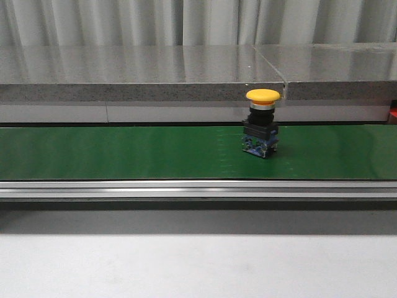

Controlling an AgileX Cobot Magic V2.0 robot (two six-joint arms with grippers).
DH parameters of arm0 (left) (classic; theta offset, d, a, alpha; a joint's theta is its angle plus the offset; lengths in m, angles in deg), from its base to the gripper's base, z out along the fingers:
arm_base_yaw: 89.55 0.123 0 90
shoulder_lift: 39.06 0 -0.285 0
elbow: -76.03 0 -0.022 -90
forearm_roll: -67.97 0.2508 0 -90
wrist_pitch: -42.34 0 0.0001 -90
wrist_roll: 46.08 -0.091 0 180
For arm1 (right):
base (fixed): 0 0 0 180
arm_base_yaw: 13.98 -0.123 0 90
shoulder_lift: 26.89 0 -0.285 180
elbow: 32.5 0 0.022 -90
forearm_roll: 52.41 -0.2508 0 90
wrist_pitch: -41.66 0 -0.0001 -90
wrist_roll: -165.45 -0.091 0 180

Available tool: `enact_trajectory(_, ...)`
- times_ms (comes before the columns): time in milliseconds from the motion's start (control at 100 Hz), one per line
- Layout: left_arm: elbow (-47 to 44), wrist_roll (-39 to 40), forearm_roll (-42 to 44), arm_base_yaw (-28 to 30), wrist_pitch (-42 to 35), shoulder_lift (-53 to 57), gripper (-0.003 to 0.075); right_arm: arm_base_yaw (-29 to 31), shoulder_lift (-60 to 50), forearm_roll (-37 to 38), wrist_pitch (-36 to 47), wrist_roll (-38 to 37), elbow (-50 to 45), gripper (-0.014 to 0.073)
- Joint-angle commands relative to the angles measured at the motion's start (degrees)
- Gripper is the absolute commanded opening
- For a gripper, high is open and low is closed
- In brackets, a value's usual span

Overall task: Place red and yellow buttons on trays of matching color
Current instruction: 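Move the right gripper over the yellow button and grasp it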

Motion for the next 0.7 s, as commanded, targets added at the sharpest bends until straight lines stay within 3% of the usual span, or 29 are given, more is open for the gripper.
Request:
enact_trajectory(0, 1.5, 0.5, -0.6, -0.2, -4.1, -0.4, -0.0019, -2.4, -6.9, -2.4, -0.1, 2.1, -1.0, 0.0644)
enact_trajectory(320, 1.5, 0.5, -0.6, -0.2, -4.1, -0.4, -0.0019, -15.3, -21.2, -2.3, 3.0, 5.5, -20.3, 0.0644)
enact_trajectory(690, 1.5, 0.5, -0.6, -0.2, -4.1, -0.4, -0.0019, -22.3, -30.7, -2.1, 2.3, 10.0, -38.9, 0.0644)
